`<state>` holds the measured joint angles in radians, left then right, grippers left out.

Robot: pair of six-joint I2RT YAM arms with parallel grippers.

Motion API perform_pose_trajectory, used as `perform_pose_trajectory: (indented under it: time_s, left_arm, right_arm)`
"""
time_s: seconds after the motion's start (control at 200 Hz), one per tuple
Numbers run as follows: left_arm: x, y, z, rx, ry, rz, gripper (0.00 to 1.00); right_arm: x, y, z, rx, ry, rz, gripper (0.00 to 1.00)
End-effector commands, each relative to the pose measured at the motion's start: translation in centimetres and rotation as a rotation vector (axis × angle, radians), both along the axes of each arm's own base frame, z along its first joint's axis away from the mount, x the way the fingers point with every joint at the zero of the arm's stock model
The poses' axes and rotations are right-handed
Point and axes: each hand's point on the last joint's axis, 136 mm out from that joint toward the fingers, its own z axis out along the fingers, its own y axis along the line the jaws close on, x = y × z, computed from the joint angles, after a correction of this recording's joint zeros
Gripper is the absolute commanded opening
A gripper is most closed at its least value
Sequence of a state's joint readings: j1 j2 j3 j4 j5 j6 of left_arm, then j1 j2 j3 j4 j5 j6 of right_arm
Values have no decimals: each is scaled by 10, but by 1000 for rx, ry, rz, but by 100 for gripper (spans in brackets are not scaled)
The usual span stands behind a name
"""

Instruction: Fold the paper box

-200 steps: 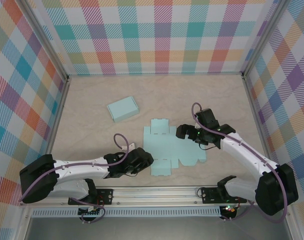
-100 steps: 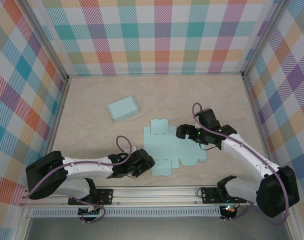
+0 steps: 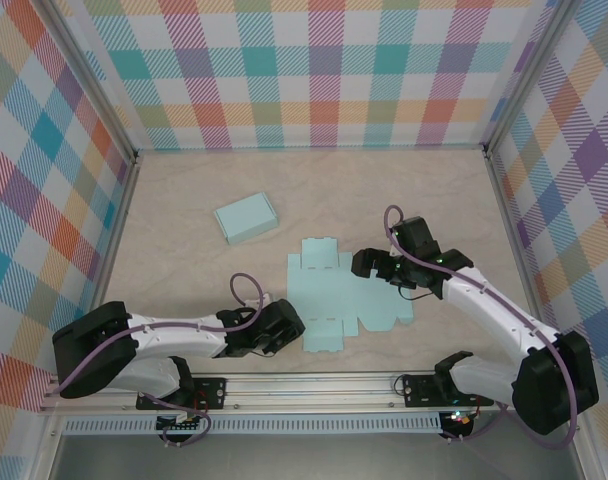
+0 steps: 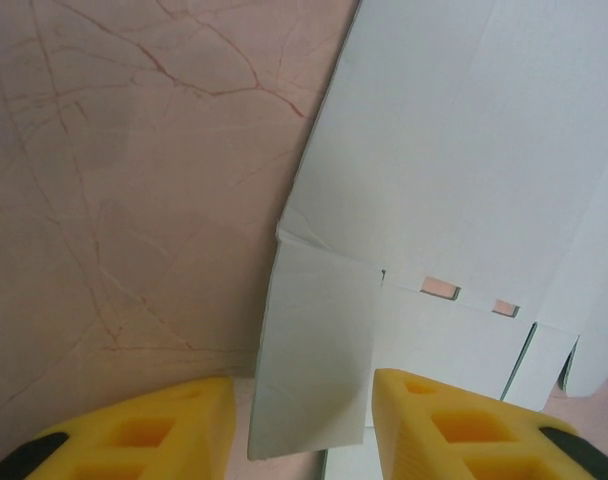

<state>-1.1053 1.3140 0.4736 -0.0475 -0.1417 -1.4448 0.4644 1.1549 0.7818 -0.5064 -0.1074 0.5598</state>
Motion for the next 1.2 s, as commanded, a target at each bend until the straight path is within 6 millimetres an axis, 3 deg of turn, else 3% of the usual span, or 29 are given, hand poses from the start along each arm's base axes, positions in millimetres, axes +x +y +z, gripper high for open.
perform_pose_trajectory:
  time_s: [0.0, 0.25, 0.57, 0.675, 0.779, 0.829, 0.854, 0.974, 1.194]
  left_arm:
    - [41, 3, 13, -11, -146, 94, 41]
    - [57, -4, 26, -30, -184, 88, 36]
    - [65, -19, 8, -6, -122, 57, 35]
    - [66, -24, 2, 2, -108, 43, 25]
    - [68, -25, -1, 23, -114, 40, 8]
    - [71, -22, -1, 56, -127, 33, 6]
    - [73, -20, 1, 83, -139, 26, 0]
    - [90, -10, 24, 259, -265, -53, 0]
    - [125, 2, 84, 545, -562, -226, 0]
  right_arm:
    - [2, 7, -3, 9, 2, 34, 100]
    - [8, 13, -13, 9, 29, 45, 100]
    - [14, 15, -22, -5, 47, 39, 100]
    - [17, 14, -20, -9, 30, 33, 100]
    - [20, 14, -15, -11, 1, 36, 100]
    - [22, 13, -11, -12, -18, 35, 100]
    - [22, 12, -8, -14, -30, 35, 100]
    - [27, 9, 5, -23, -94, 33, 100]
    - [34, 10, 25, -11, -195, 56, 100]
